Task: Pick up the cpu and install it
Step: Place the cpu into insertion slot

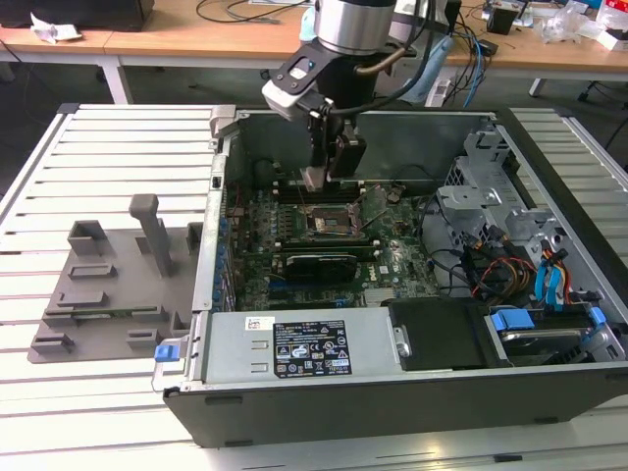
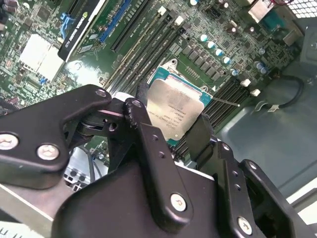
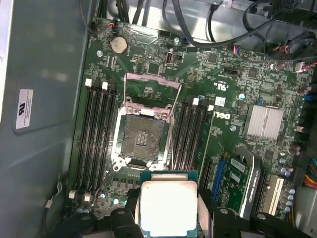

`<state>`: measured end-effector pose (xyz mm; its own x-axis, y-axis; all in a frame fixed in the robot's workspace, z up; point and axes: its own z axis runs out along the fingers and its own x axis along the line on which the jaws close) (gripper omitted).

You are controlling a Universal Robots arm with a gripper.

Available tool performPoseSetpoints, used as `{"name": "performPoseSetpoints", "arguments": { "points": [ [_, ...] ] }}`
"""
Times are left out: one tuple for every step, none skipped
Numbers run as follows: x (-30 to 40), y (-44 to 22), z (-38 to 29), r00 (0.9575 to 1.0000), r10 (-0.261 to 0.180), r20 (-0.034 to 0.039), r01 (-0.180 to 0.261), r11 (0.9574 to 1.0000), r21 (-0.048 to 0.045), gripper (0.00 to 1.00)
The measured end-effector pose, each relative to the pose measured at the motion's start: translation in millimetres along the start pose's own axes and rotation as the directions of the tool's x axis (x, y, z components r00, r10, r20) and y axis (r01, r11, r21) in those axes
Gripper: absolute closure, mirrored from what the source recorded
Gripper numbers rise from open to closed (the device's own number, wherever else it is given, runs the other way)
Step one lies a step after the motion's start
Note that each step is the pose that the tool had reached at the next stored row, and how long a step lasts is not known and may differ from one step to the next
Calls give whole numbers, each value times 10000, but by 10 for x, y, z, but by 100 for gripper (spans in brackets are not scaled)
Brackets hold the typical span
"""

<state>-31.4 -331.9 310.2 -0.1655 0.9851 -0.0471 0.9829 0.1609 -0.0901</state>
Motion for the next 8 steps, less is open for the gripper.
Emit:
{"name": "performPoseSetpoints", "arguments": {
  "points": [
    [0,0,1,9998,182,-13,-182,9998,9,45],
    [0,0,1,9994,352,-25,-352,9994,19,45],
    [0,0,1,9989,465,-33,-465,9989,24,45],
    [0,0,1,9982,598,-41,-598,9982,31,45],
    [0,0,2,9974,713,-47,-713,9974,37,45],
    [0,0,2,9970,777,-51,-777,9970,41,45],
    [0,0,2,9961,881,-56,-881,9961,48,45],
    [0,0,2,9945,1045,-66,-1044,9945,57,45]
  ]
}}
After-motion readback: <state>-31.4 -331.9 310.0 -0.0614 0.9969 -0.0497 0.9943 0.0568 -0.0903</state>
